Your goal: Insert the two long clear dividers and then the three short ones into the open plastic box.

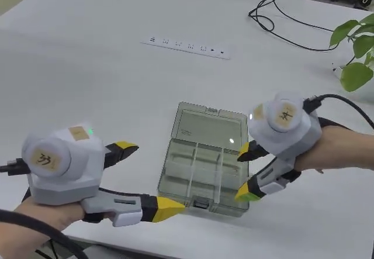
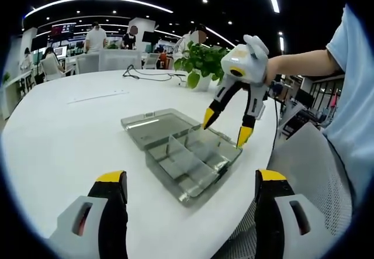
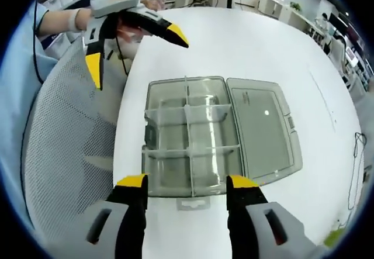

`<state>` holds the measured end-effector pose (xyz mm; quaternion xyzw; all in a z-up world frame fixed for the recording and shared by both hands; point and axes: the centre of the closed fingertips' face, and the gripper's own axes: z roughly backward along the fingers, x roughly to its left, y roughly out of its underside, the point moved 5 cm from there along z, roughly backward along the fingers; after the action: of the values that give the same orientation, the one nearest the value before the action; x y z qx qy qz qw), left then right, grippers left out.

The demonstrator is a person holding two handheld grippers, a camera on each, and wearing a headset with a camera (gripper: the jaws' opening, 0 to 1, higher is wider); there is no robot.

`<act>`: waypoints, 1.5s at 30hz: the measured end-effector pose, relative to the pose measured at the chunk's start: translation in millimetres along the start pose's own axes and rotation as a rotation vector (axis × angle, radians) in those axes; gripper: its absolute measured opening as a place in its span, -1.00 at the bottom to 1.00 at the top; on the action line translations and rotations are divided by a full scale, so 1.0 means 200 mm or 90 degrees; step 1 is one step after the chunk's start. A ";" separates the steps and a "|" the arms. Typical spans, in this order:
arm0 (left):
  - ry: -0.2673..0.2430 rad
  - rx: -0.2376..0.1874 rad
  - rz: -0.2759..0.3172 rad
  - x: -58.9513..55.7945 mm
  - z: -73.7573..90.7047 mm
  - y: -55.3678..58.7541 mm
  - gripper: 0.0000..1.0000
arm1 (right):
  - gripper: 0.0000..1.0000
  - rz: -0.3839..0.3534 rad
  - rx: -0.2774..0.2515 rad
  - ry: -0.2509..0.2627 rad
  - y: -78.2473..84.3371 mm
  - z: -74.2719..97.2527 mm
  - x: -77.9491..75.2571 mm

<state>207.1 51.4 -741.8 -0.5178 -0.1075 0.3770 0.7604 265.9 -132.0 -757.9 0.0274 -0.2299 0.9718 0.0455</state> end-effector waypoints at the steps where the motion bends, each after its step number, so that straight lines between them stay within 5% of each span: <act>1: -0.001 0.000 0.000 0.00 0.00 0.00 0.85 | 0.25 -0.003 -0.012 0.005 0.02 0.01 0.00; 18: -0.006 -0.005 -0.006 0.02 0.03 -0.02 0.86 | 0.99 -0.162 -0.161 0.105 0.21 0.15 0.10; 26: -0.009 -0.007 -0.012 0.01 0.05 -0.03 0.88 | 1.00 -0.216 -0.222 0.143 0.28 0.22 0.18; 38: -0.027 -0.011 -0.018 0.01 0.06 -0.02 0.89 | 1.00 -0.299 -0.263 0.197 0.46 0.30 0.28; 45: -0.037 -0.020 -0.023 0.01 0.07 -0.04 0.90 | 1.00 -0.313 -0.286 0.215 0.46 0.31 0.31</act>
<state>204.1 60.5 -729.6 -0.5167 -0.1450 0.3761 0.7553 197.9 -236.7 -737.6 -0.0891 -0.4129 0.8481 0.3199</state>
